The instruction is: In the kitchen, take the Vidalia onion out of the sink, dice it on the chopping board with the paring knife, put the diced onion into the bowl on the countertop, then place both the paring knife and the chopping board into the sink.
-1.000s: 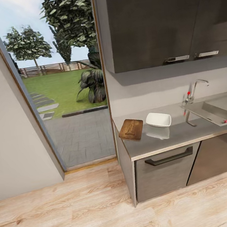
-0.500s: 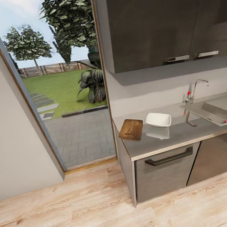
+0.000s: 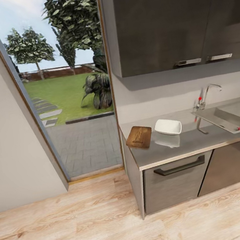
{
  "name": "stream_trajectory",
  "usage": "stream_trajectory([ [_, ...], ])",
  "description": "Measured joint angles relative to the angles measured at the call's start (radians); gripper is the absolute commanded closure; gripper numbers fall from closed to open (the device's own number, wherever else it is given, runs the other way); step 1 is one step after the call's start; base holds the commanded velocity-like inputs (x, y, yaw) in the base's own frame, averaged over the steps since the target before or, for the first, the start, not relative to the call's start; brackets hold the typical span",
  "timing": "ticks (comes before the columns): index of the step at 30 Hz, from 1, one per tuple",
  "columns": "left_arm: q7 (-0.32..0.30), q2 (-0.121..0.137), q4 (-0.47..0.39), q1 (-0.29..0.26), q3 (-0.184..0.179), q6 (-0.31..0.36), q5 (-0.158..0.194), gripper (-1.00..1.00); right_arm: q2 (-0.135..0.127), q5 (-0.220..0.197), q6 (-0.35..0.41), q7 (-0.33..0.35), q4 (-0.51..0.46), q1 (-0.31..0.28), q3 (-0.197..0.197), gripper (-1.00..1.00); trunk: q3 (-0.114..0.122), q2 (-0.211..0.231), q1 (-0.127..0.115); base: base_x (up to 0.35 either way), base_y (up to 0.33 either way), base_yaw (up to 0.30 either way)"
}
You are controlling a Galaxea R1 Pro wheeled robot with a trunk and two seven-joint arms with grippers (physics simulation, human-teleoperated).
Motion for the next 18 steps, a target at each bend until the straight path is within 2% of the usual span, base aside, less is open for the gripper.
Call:
stream_trajectory([
  [7, 0.0, 0.001, 0.001, 0.0, 0.001, 0.0, 0.0, -1.0, -0.001, 0.0, 0.001, -0.002, -0.014, 0.0, -0.005, -1.0, 0.0, 0.0, 0.0, 0.144, 0.136, 0.0],
  [11, 0.0, 0.0, 0.002, 0.0, -0.001, 0.0, -0.001, -1.0, 0.0, 0.0, 0.011, -0.028, -0.118, 0.0, -0.008, -1.0, 0.0, 0.0, 0.0, 0.024, 0.022, 0.0],
  [13, 0.0, 0.0, 0.003, 0.0, -0.001, 0.0, -0.002, -1.0, 0.002, 0.0, 0.024, -0.066, -0.187, 0.0, -0.008, -1.0, 0.0, 0.0, 0.0, 0.008, 0.007, 0.0],
  [14, 0.0, 0.0, 0.003, 0.0, -0.002, 0.0, -0.001, -1.0, 0.004, 0.0, 0.058, -0.109, -0.26, 0.0, -0.007, -1.0, 0.0, 0.0, 0.0, 0.004, 0.004, 0.0],
  [16, 0.0, 0.0, 0.003, 0.0, -0.001, 0.0, -0.001, -1.0, 0.006, 0.0, 0.122, -0.151, -0.348, 0.0, -0.006, -1.0, 0.0, 0.0, 0.0, 0.001, 0.001, 0.0],
  [17, 0.0, 0.0, 0.003, 0.0, -0.002, 0.0, -0.001, -1.0, 0.008, -0.003, 0.301, -0.198, -0.488, 0.0, -0.006, -1.0, 0.0, 0.0, 0.0, 0.0, 0.0, 0.0],
  [18, 0.0, 0.0, 0.003, 0.0, -0.002, 0.0, -0.002, -1.0, 0.008, 0.0, 0.34, -0.203, -0.611, 0.0, -0.006, -1.0, 0.0, 0.0, 0.0, 0.0, 0.0, 0.0],
])
